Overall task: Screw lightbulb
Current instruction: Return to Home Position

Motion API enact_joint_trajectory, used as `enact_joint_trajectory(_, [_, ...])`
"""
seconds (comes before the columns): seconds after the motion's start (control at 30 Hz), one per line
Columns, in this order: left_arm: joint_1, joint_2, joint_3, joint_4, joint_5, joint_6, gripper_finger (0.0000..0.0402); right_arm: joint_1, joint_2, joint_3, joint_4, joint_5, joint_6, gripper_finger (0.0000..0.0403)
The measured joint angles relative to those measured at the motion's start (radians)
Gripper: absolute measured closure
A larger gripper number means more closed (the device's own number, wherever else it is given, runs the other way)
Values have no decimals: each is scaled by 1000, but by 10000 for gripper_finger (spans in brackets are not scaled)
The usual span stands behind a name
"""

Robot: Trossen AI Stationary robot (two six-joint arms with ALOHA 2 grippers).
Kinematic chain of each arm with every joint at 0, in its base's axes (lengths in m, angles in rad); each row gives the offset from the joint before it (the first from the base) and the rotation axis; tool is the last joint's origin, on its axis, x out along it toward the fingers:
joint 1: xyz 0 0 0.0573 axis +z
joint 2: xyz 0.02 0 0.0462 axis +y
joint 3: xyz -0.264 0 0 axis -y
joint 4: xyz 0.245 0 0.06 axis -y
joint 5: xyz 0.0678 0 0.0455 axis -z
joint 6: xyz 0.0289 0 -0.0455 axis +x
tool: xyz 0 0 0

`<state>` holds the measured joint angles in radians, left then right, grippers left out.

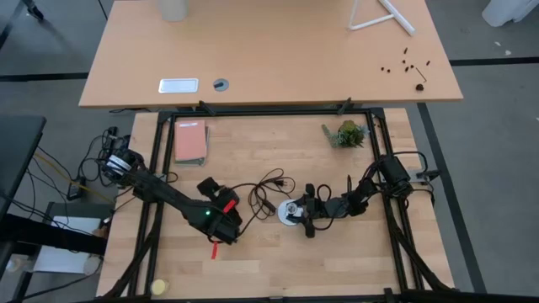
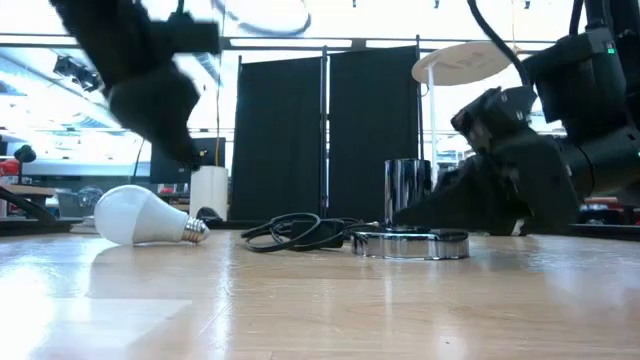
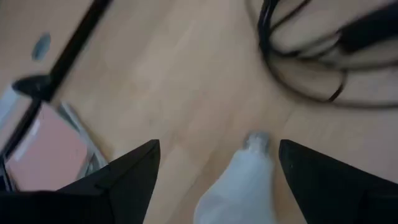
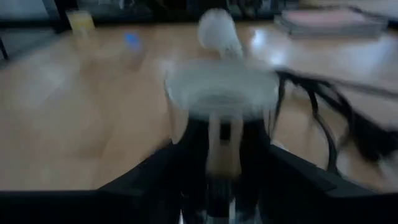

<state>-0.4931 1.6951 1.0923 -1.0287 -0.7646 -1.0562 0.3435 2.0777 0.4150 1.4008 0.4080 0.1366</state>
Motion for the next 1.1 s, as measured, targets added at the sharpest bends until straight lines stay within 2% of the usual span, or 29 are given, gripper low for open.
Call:
enact_joint_trajectory(0.1, [0,0,61,3,-28,57,69,-1,-2,-9,-2,6,10,154])
enact_joint_trajectory(0.23, [4,0,93,86,-48,125,69,-11,-43,-38,0,6,38,103])
enact_joint_trajectory(0.37, [1,0,94,226,-110,171,69,-13,-136,-90,8,7,15,52])
enact_joint_trajectory(0.47, [-21,0,94,340,-181,226,69,-9,-237,-147,12,8,12,30])
enact_joint_trajectory(0.6, [-46,-6,94,462,-208,335,69,10,-394,-240,12,10,20,19])
enact_joint_trajectory(0.8, [-36,-96,94,555,-147,516,75,24,-579,-359,7,-47,29,28])
enact_joint_trajectory(0.97, [-29,-228,33,567,-144,586,94,24,-627,-411,1,-161,81,31])
enact_joint_trajectory(1.1, [-31,-333,-90,648,-151,593,116,28,-622,-411,-28,-174,68,31])
